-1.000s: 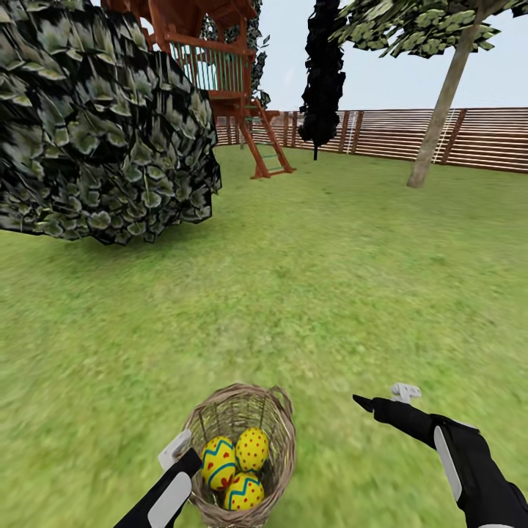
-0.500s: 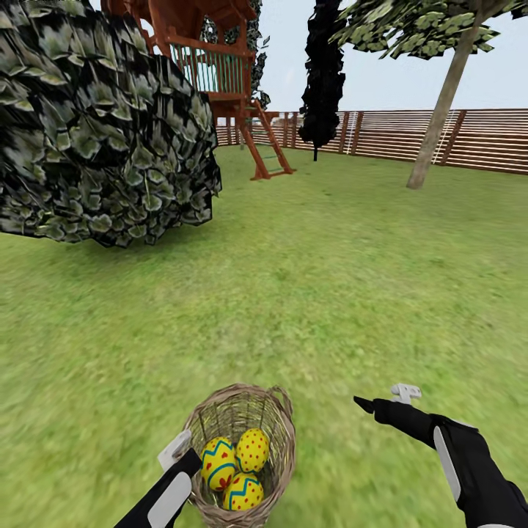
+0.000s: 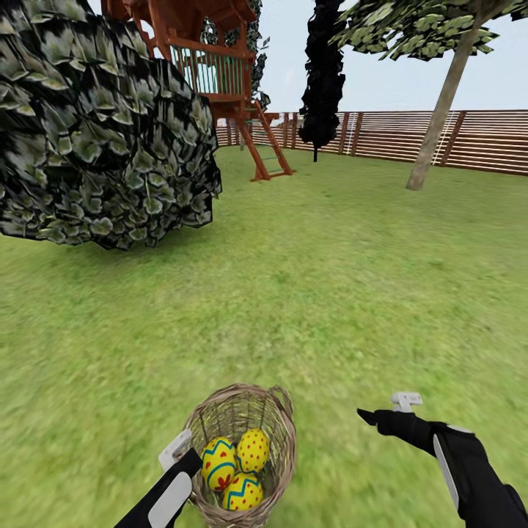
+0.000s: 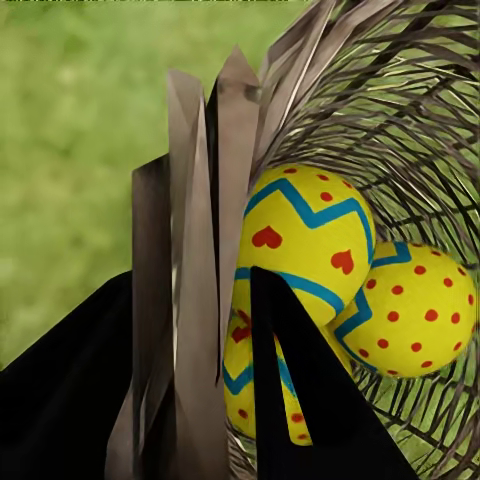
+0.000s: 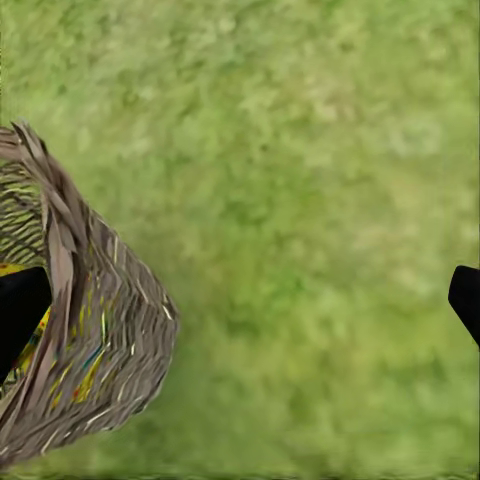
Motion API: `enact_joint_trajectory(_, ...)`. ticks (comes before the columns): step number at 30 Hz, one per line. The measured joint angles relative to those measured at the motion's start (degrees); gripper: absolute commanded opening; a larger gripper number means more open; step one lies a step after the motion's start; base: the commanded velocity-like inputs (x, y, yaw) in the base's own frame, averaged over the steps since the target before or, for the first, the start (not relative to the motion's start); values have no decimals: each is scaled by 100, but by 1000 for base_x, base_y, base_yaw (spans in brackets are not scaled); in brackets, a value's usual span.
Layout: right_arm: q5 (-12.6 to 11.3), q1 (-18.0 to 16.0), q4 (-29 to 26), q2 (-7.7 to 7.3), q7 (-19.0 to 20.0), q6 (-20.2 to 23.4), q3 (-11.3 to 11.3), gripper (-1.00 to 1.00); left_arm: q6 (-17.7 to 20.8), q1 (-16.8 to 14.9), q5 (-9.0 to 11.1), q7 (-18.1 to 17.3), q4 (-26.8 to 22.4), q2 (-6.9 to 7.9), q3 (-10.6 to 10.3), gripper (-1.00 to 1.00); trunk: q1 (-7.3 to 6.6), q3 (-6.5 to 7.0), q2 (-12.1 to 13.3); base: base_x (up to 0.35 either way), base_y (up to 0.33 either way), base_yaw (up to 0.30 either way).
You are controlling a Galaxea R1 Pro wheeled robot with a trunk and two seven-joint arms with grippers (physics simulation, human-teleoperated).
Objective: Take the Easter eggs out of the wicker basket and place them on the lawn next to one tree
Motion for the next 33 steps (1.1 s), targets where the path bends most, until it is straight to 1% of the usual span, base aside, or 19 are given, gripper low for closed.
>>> enact_joint_trajectory(4,-11,0,168,-4,3,-309,1,100,-2,-1,-5,-8,-2,-13,-1,-100,-88,72,160,0,0,0)
enact_joint_trajectory(9,-15,8,181,3,4,-370,1,100,-3,0,-3,-8,0,-27,0,-100,-198,162,361,0,0,-29)
enact_joint_trajectory(21,-36,9,178,4,19,-360,1,100,0,-1,-1,-18,-4,-32,-8,-100,-461,440,842,0,0,-236)
enact_joint_trajectory(23,-28,9,282,4,4,-364,1,100,0,-1,-4,-18,-6,-36,-8,-100,-505,488,923,0,0,-244)
enact_joint_trajectory(25,42,10,594,4,-71,-375,31,100,0,0,2,-18,-3,-36,-7,-100,-549,535,1003,0,0,-243)
enact_joint_trajectory(27,320,9,1034,27,-461,-382,210,100,0,-1,0,-18,0,-36,-8,-100,-593,582,1083,0,0,-152)
enact_joint_trajectory(28,394,9,1234,82,-713,-450,302,100,1,0,12,-18,1,-37,-9,-100,-615,603,1123,0,0,-30)
enact_joint_trajectory(29,433,9,1507,147,-984,-627,382,100,0,0,1,-18,-2,-36,-8,-100,-637,622,1164,0,0,-10)
enact_joint_trajectory(30,457,10,1938,171,-1135,-877,423,100,0,-1,-3,-17,-4,-37,-7,-100,-659,639,1204,0,0,-3)
enact_joint_trajectory(31,505,10,2389,182,-1204,-1231,461,100,0,0,-3,-17,-2,-36,-8,-100,-681,657,1244,0,0,0)
enact_joint_trajectory(32,592,11,2892,193,-1236,-1636,582,100,0,-1,6,-17,-2,-36,-7,-100,-703,675,1284,0,0,0)
enact_joint_trajectory(33,609,9,3187,207,-1241,-1707,681,100,0,-2,-5,-17,-1,-36,-8,-100,-725,694,1324,0,0,0)
